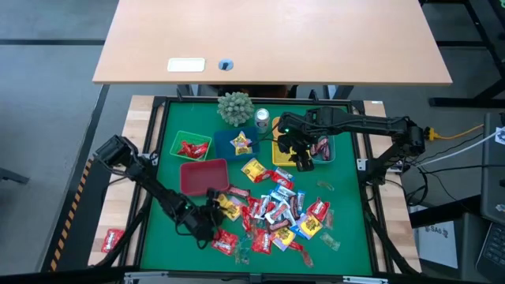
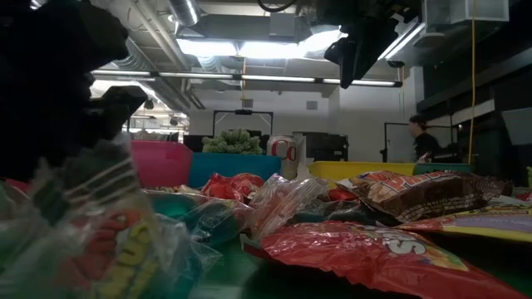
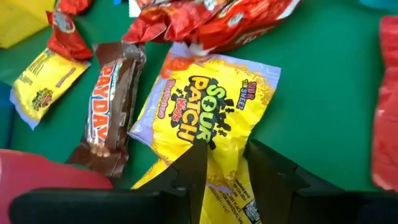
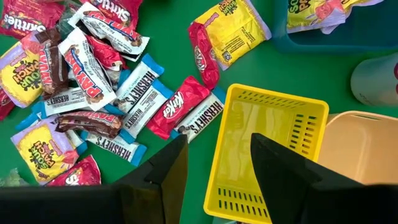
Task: Sort candy
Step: Put the yellow candy pack into the blue bin
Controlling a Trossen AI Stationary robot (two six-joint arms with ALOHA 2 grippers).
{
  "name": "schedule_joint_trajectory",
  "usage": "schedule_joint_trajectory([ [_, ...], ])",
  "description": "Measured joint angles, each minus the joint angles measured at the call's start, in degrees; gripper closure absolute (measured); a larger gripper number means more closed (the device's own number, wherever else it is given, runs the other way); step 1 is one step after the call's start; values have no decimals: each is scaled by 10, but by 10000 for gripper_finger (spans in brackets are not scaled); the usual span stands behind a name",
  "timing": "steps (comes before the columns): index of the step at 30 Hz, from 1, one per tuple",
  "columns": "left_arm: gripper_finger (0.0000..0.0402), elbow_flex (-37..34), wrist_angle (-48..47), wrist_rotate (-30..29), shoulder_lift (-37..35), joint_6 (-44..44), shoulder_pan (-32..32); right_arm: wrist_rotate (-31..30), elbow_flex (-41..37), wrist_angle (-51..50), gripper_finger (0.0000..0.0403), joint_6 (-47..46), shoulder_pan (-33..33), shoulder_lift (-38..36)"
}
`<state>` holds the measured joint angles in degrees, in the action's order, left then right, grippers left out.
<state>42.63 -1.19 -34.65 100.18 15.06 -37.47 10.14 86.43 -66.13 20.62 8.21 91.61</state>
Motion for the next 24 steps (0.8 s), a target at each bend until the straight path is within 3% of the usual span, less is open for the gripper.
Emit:
schedule_joint_trajectory([
  [8,322,1,-3,23,0,24,14,0,0,0,228,0,0,0],
  [16,396,1,0,19,0,70,15,0,0,-15,228,0,0,0],
  [24,401,14,15,27,0,74,15,0,0,-73,228,-12,-45,-11],
])
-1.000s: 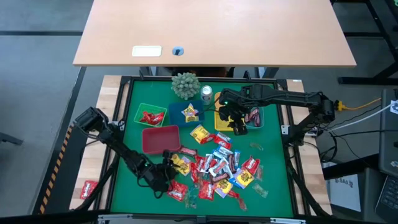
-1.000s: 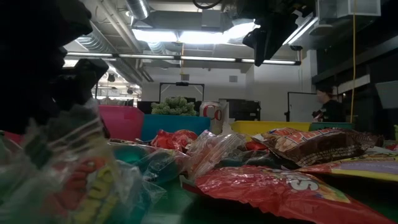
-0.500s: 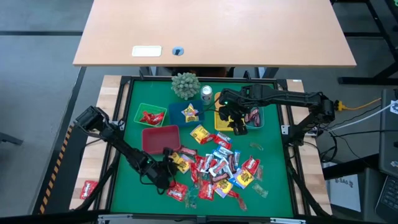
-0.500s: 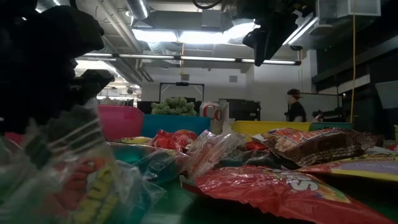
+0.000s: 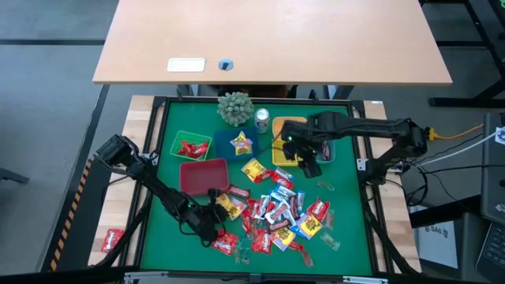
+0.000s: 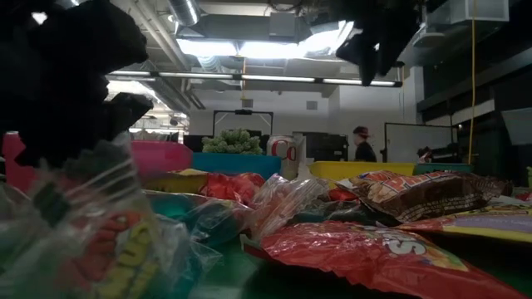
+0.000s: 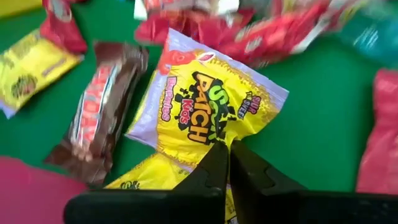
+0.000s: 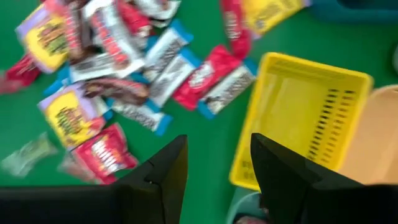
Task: Sort candy
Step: Put the yellow candy pack into the blue bin
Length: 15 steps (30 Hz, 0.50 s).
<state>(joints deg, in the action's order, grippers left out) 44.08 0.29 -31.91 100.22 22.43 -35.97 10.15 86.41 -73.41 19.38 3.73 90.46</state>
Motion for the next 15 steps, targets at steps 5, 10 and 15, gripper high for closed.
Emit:
schedule_joint_trajectory([
  [5,401,28,1,-1,0,-3,0,0,-10,-18,228,-29,-54,-17],
  [10,401,53,1,-1,0,-9,0,0,-43,-17,228,-58,-107,-54],
  [15,401,79,2,-4,0,-58,2,-12,-82,-7,228,-115,-141,-102],
])
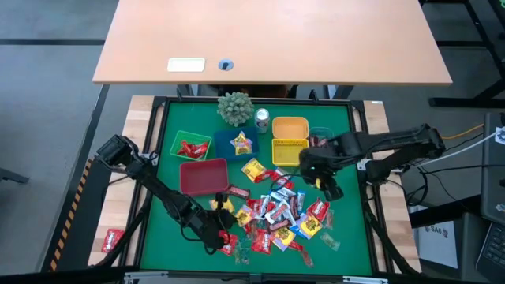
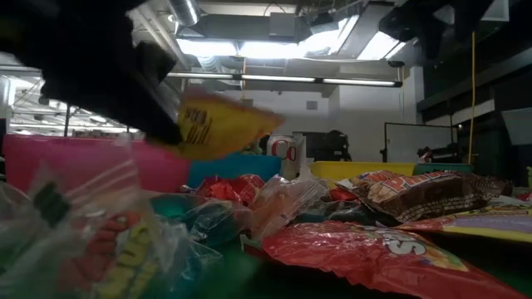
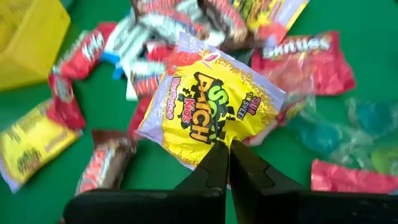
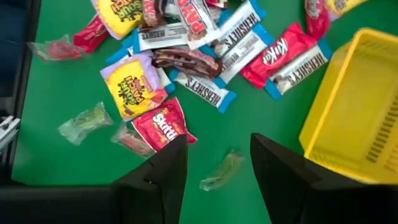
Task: Sort candy
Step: Put the yellow candy pack into the blue bin
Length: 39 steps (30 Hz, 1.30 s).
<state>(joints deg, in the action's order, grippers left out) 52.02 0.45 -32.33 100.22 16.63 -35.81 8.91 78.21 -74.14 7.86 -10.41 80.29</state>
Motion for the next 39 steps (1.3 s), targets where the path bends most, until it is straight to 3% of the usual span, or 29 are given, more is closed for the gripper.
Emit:
schedule_joint_trajectory([
  [12,401,50,0,-36,0,-51,70,-9,-136,92,228,-155,-71,-100],
  [17,401,63,1,-33,0,-52,135,-9,-167,127,228,-210,-97,-101],
  [25,402,65,-10,16,-32,-59,255,-8,-214,211,228,-215,-123,-99],
  [34,401,65,-123,20,-126,-62,358,-6,-232,247,228,-215,-121,-99],
  [39,401,65,-204,36,-137,-18,385,-10,-233,287,228,-249,-121,-99],
])
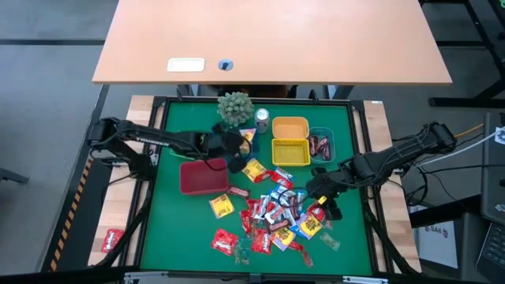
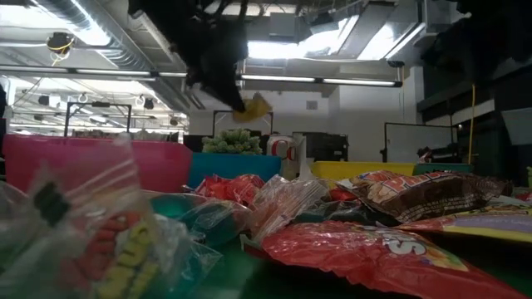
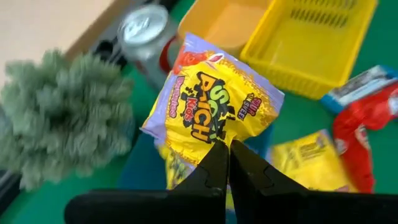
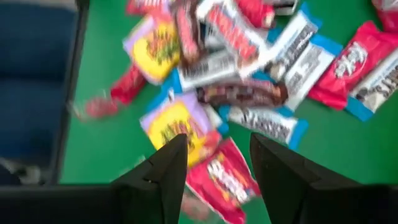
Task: Sort candy
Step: Put the yellow candy pack into the blue bin
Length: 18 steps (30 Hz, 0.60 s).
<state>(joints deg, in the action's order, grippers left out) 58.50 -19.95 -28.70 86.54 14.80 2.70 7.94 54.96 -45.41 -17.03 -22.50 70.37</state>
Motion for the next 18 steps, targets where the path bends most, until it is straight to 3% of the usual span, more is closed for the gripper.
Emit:
schedule_joint_trajectory([
  [10,401,0,-55,0,4,16,7,-93,-2,40,228,-234,0,2],
  [18,378,0,-54,22,4,46,13,-100,-45,63,228,-369,0,24],
])
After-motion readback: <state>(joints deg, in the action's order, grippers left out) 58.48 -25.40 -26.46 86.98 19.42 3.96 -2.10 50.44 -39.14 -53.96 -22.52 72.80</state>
